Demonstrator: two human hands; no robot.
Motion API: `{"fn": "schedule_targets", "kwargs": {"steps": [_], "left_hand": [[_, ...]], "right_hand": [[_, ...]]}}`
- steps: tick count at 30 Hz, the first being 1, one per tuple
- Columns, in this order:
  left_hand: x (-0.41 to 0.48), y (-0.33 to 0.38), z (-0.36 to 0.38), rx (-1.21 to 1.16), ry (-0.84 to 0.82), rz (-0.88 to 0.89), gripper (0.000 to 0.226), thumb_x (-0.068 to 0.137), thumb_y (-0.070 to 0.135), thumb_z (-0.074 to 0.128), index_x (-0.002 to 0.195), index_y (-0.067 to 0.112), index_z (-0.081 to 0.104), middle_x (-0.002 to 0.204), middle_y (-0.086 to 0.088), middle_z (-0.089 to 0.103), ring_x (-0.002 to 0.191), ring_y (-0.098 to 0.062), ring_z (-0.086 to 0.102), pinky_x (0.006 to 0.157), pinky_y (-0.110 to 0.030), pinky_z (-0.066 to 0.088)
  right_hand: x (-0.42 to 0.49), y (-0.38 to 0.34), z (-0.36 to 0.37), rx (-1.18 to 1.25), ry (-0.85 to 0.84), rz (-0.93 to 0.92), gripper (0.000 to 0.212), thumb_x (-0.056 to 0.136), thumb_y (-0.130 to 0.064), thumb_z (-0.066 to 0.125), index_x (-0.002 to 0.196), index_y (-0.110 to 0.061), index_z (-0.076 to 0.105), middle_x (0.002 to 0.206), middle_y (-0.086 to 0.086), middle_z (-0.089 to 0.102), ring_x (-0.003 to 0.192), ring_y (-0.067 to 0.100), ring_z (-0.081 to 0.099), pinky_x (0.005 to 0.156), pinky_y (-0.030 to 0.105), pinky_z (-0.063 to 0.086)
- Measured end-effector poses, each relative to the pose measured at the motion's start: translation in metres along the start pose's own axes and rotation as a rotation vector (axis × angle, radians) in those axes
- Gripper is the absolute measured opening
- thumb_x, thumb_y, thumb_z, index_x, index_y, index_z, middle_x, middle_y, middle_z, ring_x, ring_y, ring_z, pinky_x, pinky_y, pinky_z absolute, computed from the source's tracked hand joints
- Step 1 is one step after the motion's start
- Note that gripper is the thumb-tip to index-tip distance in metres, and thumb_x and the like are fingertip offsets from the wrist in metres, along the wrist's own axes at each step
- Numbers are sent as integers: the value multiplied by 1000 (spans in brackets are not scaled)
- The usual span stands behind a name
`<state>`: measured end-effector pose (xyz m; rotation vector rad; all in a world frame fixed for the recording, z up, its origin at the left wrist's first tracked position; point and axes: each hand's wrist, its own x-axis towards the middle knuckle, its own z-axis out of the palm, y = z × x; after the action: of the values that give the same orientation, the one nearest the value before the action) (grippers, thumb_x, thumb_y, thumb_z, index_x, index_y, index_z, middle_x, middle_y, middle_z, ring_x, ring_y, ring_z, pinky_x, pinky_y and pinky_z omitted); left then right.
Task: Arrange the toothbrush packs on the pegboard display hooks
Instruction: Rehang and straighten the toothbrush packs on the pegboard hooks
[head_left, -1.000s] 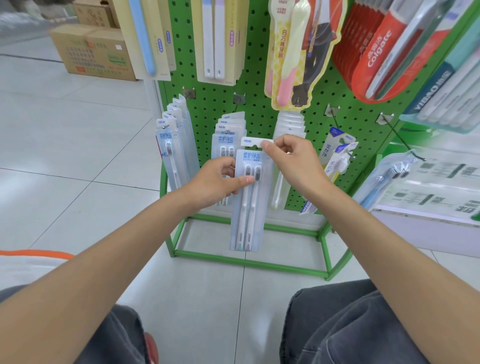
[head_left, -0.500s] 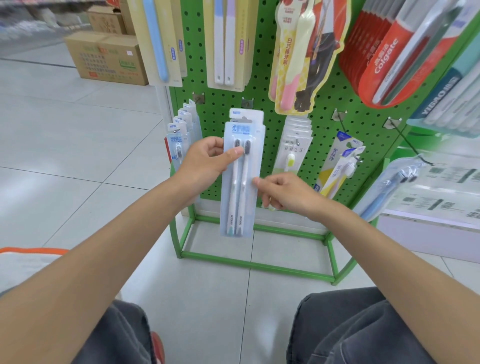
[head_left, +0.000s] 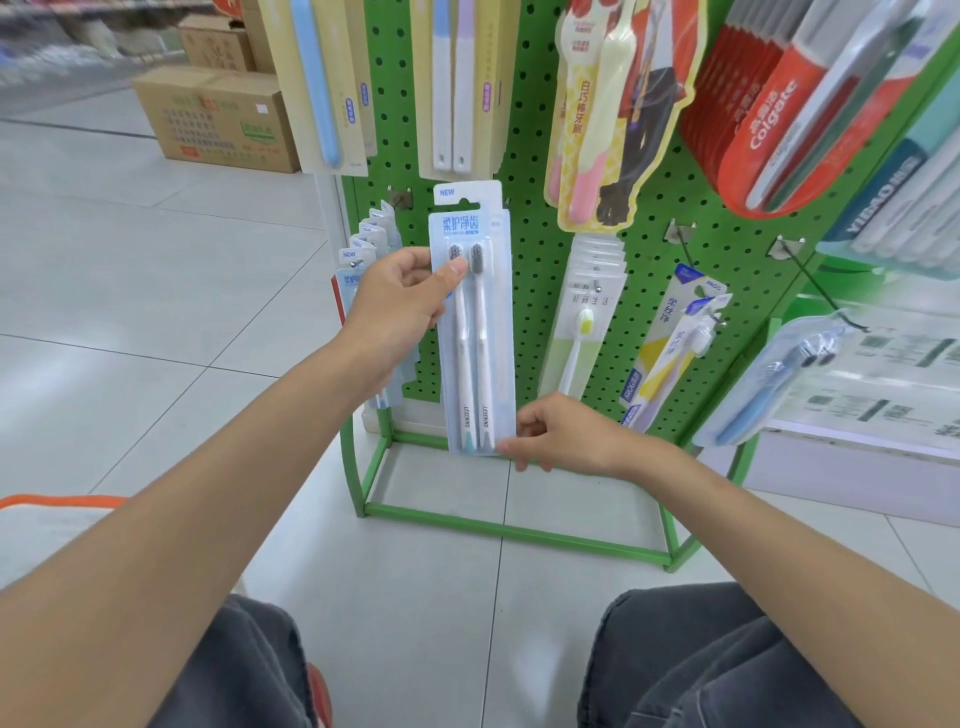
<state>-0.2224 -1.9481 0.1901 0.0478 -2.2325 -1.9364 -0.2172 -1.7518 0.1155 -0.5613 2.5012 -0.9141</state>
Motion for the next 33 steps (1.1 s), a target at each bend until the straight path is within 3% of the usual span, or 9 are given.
{"fn": "schedule_targets", "kwargs": {"steps": [4,7,10,12,14,17,23,28,33], "left_hand": [[-6,6,1,199,-2,74,50,93,45,61,135,28,42,97,17,58,85,-1,58,75,-22,47],[-12,6,1,298,-10,97,79,83,52,70,146,27,29,104,29,45,103,-5,55,89,-25,45],[-12,3,-1,380,21,82,94,80,48,75,152,26,18,132,10,43,115,-13,53,100,-35,44],[-11,3,-1,361,61,71,82,87,34,70,151,27,20,130,4,46,93,-7,59,87,-33,50],[-12,6,-2,318,84,72,73,91,22,62,151,28,22,110,9,50,76,-5,54,74,-27,50],[-10,6,-6,248,104,92,69,92,13,56,151,32,25,114,6,57,88,-12,63,79,-32,56],[-11,5,-13,164,102,151,43,97,7,56,135,27,53,108,12,71,80,2,70,58,-16,54],[-14,0,-11,78,65,63,30,97,10,58,126,16,57,106,5,74,87,-10,72,77,-36,60],[-17,-2,-4,24,-23,15,21,100,11,52,116,24,58,101,8,74,89,-14,72,79,-40,58]], "right_hand": [[3,-4,13,-8,135,-41,41,92,-33,66,75,4,61,52,-13,61,50,8,48,51,24,40],[5,-8,21,-207,231,-150,36,90,-31,64,65,-7,56,56,-4,58,50,11,46,51,27,35],[6,-14,28,-416,271,-235,31,91,-35,58,69,-14,58,62,-3,59,56,17,50,54,27,34],[7,-19,31,-396,258,-248,27,93,-41,58,74,-21,58,74,-9,60,65,15,54,58,27,38],[11,-22,34,-326,255,-257,20,91,-44,60,84,-25,59,93,-10,61,80,13,58,69,29,47],[15,-25,34,-158,254,-183,30,87,-44,67,104,-24,51,115,-7,59,103,13,60,82,36,53],[16,-38,26,252,243,-91,63,80,-35,79,128,-30,38,104,-1,60,75,9,60,54,23,48],[17,-39,26,245,212,-149,51,81,-32,78,125,-26,53,102,-3,67,80,13,67,79,38,58],[17,-39,17,288,232,-144,22,90,-19,69,111,-15,68,103,3,73,85,21,69,80,42,59]]}}
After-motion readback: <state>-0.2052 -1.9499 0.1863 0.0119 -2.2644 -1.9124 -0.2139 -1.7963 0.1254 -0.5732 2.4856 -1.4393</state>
